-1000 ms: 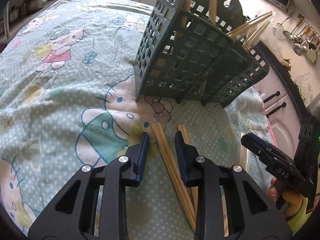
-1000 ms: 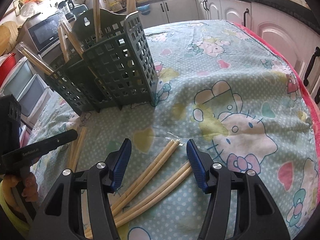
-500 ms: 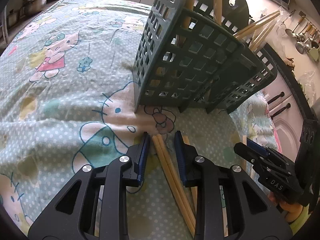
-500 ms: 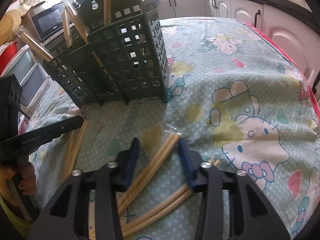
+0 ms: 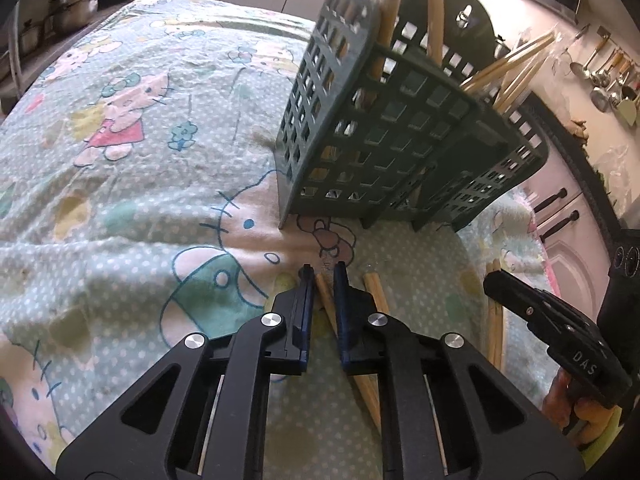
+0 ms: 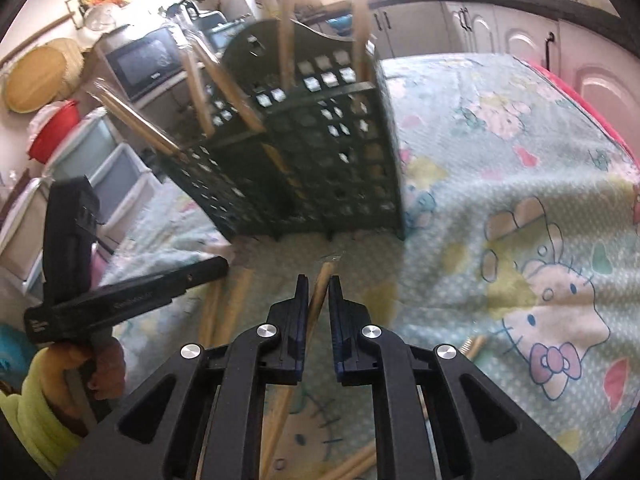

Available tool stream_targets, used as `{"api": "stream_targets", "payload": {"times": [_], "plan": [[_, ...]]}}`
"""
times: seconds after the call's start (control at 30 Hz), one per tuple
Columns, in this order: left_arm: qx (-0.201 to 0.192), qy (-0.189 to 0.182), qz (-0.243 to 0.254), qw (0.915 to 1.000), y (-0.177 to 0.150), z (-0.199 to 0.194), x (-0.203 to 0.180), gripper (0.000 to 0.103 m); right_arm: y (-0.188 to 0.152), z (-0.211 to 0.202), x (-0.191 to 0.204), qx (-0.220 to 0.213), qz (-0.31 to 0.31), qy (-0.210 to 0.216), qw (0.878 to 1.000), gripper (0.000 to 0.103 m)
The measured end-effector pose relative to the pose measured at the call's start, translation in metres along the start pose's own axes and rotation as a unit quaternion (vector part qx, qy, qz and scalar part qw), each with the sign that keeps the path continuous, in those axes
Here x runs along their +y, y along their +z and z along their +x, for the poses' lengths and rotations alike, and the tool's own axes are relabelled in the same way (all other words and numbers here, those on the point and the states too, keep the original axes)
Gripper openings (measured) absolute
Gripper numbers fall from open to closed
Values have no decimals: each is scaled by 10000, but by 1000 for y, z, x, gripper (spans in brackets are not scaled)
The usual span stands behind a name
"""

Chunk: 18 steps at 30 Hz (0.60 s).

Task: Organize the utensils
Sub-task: 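Close the left tool on a chopstick while the right tool closes on another, then lift both held chopsticks and carry them over the green caddy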

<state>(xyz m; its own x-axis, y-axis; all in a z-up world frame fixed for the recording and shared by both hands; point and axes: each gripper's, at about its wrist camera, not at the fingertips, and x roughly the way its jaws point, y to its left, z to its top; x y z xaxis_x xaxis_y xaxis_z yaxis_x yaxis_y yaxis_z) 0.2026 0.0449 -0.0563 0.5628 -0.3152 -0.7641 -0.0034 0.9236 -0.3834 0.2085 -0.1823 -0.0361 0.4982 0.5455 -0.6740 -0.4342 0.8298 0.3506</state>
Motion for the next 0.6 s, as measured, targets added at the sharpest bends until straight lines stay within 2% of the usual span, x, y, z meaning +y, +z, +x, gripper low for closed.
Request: {"api": "stream_targets", "payload": {"times": [0.27, 0.6], "plan": [[-463, -142, 68, 9988, 0, -47, -5, 5, 9, -17, 19, -237, -203, 259, 9992, 8], [-1123, -384, 339, 9924, 13, -98, -35, 4, 26, -52, 42, -766, -475, 442, 9950, 6]]}}
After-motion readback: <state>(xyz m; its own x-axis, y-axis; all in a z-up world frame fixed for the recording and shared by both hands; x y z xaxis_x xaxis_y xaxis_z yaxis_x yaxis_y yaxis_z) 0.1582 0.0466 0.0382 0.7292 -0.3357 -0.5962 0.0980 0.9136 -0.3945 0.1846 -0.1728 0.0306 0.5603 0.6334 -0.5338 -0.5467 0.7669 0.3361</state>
